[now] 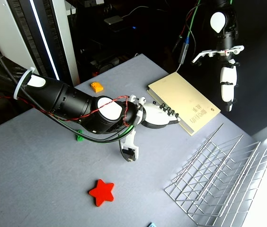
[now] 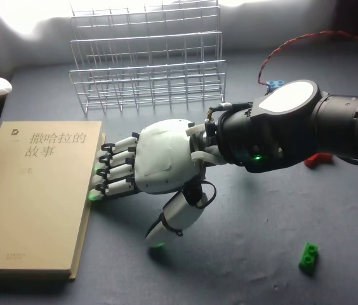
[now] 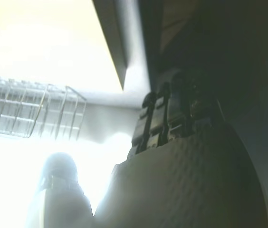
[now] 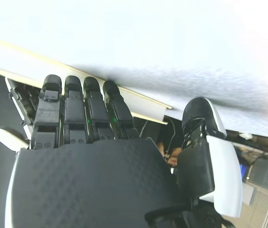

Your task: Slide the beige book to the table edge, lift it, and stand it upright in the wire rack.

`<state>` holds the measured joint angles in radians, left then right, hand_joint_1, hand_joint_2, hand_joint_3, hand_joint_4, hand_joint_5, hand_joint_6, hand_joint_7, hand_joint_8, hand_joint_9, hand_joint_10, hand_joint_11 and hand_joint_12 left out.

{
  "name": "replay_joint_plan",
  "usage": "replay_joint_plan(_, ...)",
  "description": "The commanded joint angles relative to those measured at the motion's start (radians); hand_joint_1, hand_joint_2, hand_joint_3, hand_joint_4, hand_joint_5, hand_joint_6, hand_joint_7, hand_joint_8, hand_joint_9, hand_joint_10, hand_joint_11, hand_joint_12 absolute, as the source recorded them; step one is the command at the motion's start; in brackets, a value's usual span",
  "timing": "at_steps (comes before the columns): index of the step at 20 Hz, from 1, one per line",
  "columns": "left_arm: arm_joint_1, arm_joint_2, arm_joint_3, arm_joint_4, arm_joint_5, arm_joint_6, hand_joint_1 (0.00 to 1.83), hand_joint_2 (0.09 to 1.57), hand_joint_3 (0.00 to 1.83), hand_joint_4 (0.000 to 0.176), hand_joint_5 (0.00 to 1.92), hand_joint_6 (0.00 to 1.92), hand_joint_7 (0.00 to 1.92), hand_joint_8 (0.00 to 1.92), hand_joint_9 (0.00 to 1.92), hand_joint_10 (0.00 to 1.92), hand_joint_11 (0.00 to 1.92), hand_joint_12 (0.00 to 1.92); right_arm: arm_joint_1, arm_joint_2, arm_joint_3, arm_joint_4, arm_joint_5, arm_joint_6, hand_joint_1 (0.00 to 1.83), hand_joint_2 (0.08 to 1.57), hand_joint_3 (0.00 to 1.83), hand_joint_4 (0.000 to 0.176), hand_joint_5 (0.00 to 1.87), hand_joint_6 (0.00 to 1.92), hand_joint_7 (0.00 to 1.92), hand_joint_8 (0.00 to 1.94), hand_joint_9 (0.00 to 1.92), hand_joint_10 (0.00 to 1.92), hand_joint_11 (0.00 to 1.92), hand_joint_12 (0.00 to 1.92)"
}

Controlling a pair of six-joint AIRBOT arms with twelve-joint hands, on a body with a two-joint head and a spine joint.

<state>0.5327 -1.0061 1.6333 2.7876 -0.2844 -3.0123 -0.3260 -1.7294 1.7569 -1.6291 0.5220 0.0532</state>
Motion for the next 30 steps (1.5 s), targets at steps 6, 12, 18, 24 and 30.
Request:
replay_joint_plan(6, -0.014, 0.011, 0.018, 0.014, 0.061, -0.005, 0.0, 1.04, 0.0, 0.0, 0.0, 0.0, 0.0, 0.0, 0.0, 0.0, 0.0, 0.0, 0.015, -0.007, 0.001, 0.036, -0.015, 0.012, 0.0, 1.17, 0.0, 0.0, 0.0, 0.0, 0.0, 0.0, 0.0, 0.0, 0.0, 0.0)
replay_joint_plan(12, -0.023, 0.01, 0.011, 0.011, 0.06, -0.005, 0.0, 1.04, 0.0, 0.0, 0.0, 0.0, 0.0, 0.0, 0.0, 0.0, 0.0, 0.0, 0.017, -0.01, 0.001, 0.057, -0.024, 0.016, 0.0, 1.17, 0.0, 0.0, 0.0, 0.0, 0.0, 0.0, 0.0, 0.0, 0.0, 0.0)
replay_joint_plan(18, -0.03, 0.006, 0.011, 0.013, 0.058, -0.005, 0.0, 1.04, 0.0, 0.0, 0.0, 0.0, 0.0, 0.0, 0.0, 0.0, 0.0, 0.0, 0.019, -0.024, 0.001, 0.077, -0.035, 0.034, 0.0, 1.18, 0.0, 0.0, 0.0, 0.0, 0.0, 0.0, 0.0, 0.0, 0.0, 0.0)
replay_joint_plan(24, -0.033, 0.005, 0.015, 0.018, 0.051, -0.005, 0.0, 1.04, 0.0, 0.0, 0.0, 0.0, 0.0, 0.0, 0.0, 0.0, 0.0, 0.0, 0.024, -0.017, 0.001, 0.077, -0.039, 0.077, 0.0, 1.18, 0.0, 0.0, 0.0, 0.0, 0.0, 0.0, 0.0, 0.0, 0.0, 0.0)
replay_joint_plan(30, -0.033, 0.002, 0.026, 0.029, 0.044, -0.005, 0.0, 1.06, 0.01, 0.0, 0.0, 0.0, 0.0, 0.0, 0.0, 0.0, 0.0, 0.0, 0.039, -0.028, 0.003, 0.077, -0.052, 0.08, 0.0, 1.18, 0.0, 0.0, 0.0, 0.0, 0.0, 0.0, 0.0, 0.0, 0.0, 0.0)
